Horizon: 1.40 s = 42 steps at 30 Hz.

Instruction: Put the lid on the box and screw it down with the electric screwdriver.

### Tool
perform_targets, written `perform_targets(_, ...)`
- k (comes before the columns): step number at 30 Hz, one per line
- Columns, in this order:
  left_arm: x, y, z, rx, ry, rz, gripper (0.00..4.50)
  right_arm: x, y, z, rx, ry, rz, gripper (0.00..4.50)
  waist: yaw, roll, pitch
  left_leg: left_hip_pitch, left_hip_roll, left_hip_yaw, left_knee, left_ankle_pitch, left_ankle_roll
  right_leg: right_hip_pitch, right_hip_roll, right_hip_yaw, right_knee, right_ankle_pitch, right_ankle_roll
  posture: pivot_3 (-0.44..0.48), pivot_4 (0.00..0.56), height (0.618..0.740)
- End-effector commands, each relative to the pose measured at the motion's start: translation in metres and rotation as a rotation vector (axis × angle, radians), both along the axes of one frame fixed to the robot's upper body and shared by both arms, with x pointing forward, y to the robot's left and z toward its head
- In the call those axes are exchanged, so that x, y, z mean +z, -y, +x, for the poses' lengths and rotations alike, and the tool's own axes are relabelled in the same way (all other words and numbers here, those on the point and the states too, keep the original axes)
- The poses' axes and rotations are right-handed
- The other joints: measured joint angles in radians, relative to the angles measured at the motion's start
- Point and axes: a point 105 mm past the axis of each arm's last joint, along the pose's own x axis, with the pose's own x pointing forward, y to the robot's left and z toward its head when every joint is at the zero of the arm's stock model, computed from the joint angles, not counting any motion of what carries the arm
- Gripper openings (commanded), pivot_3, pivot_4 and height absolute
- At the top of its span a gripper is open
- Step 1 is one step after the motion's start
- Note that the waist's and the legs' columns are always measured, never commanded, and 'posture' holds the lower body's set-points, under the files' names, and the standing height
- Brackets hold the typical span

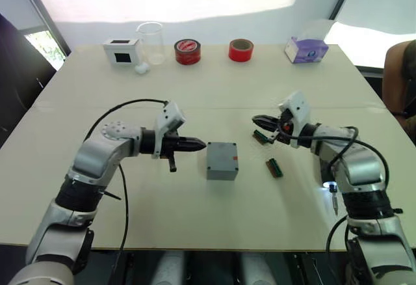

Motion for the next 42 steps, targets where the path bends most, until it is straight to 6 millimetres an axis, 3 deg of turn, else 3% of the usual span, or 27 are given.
perform_targets(1, 0.011, -0.002, -0.005, -0.02, 0.034, -0.014, 0.0, 0.01, -0.019, -0.024, 0.09, 0.001, 0.027, 0.05, 0.002, 0.0, 0.0, 0.0, 0.0, 0.0, 0.0, 0.0, 0.0, 0.0, 0.0, 0.0, 0.0, 0.0, 0.0, 0.0, 0.15, 0.74)
perform_targets(8, 0.007, 0.001, -0.004, -0.021, 0.028, -0.01, 0.0, -0.003, -0.038, -0.036, 0.101, -0.035, 0.049, 0.05, 0.001, 0.0, 0.0, 0.001, 0.0, 0.0, 0.0, 0.0, 0.0, 0.0, 0.0, 0.0, 0.0, 0.0, -0.001, 0.0, 0.15, 0.74)
perform_targets(17, 0.008, 0.002, -0.003, -0.017, 0.034, -0.009, 0.0, -0.009, -0.034, -0.025, 0.052, -0.039, 0.028, 0.05, 0.001, 0.0, 0.0, 0.001, 0.0, 0.0, 0.0, 0.0, 0.0, 0.0, 0.0, 0.0, 0.0, 0.0, -0.001, 0.0, 0.15, 0.74)
perform_targets(35, 0.007, 0.003, -0.003, -0.012, 0.036, -0.009, 0.0, -0.019, -0.033, -0.022, 0.045, -0.05, 0.003, 0.05, 0.001, 0.0, 0.0, 0.001, 0.0, 0.0, 0.0, 0.0, 0.0, 0.0, 0.0, 0.0, 0.0, 0.0, -0.001, 0.0, 0.15, 0.74)
perform_targets(38, 0.007, 0.002, -0.003, -0.012, 0.038, -0.008, 0.0, -0.019, -0.032, -0.023, 0.043, -0.053, -0.002, 0.94, 0.001, 0.0, 0.0, 0.001, 0.0, 0.0, 0.0, 0.0, 0.0, 0.0, 0.0, 0.0, 0.0, 0.0, -0.001, 0.0, 0.15, 0.74)
perform_targets(42, 0.008, 0.002, -0.002, -0.013, 0.041, -0.01, 0.0, -0.019, -0.03, -0.022, 0.036, -0.055, -0.009, 2.59, 0.001, 0.0, 0.0, 0.001, 0.0, 0.0, 0.0, 0.0, 0.0, 0.0, 0.0, 0.0, 0.0, 0.0, -0.001, 0.0, 0.15, 0.74)
